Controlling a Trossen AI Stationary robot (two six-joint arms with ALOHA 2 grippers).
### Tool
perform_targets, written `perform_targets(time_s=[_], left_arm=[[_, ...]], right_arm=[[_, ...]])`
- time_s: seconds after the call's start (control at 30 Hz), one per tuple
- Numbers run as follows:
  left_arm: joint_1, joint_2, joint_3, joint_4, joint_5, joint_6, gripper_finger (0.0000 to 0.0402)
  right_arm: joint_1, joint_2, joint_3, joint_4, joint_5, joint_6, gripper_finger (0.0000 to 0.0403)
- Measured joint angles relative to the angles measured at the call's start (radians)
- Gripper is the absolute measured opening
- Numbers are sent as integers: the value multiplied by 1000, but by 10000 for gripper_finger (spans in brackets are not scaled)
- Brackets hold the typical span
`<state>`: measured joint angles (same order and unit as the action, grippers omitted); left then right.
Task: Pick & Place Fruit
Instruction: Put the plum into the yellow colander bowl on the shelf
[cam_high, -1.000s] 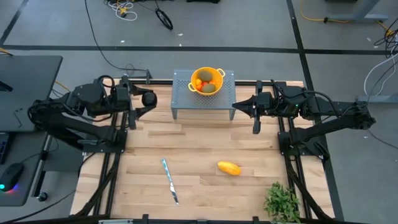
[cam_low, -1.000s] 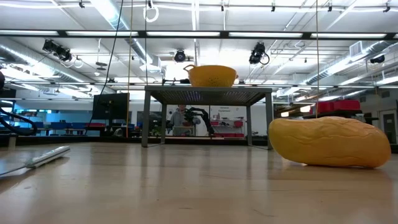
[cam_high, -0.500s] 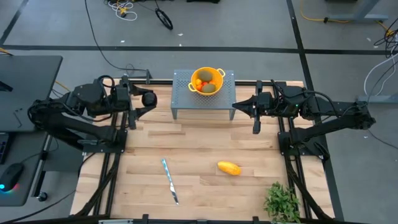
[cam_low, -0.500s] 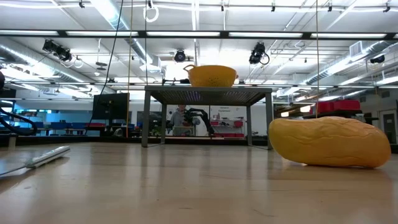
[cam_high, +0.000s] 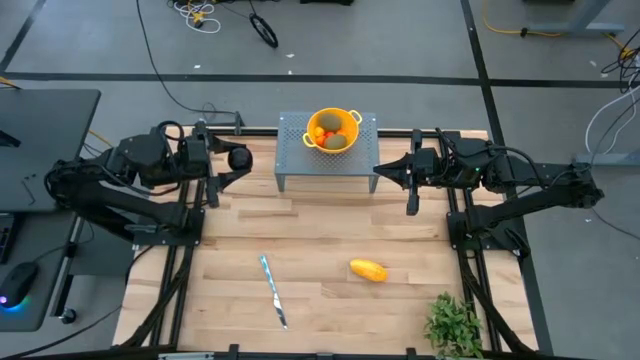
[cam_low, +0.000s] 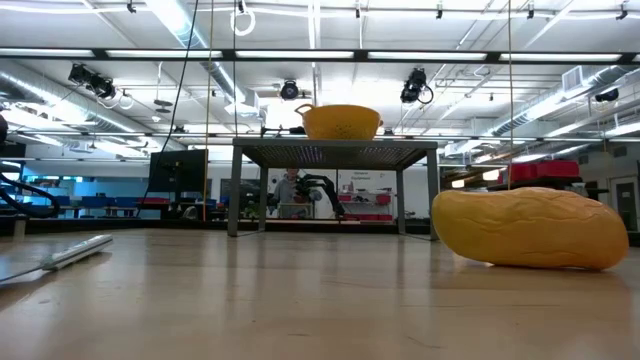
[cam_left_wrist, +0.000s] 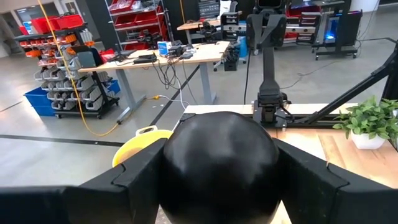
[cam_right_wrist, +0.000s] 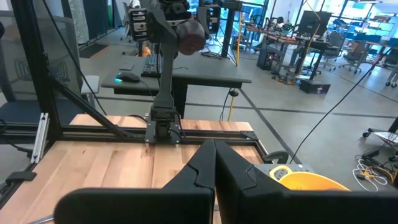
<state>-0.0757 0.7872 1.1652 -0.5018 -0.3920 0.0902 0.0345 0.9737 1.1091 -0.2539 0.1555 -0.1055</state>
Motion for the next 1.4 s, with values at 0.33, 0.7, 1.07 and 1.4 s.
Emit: perform_targets(time_s=[0.33,0.7,1.07,1.4], left_arm=[[0,10,0,4,-7,18,263],[169,74,1,122,159,64,262],[312,97,0,129,308,53,262],[365,98,0,127,362,61,262]], right_arm=[[0,0,0,0,0,0,3],[0,0,0,0,0,1,3],[0,0,0,0,0,22,3],[0,0,0,0,0,22,3]])
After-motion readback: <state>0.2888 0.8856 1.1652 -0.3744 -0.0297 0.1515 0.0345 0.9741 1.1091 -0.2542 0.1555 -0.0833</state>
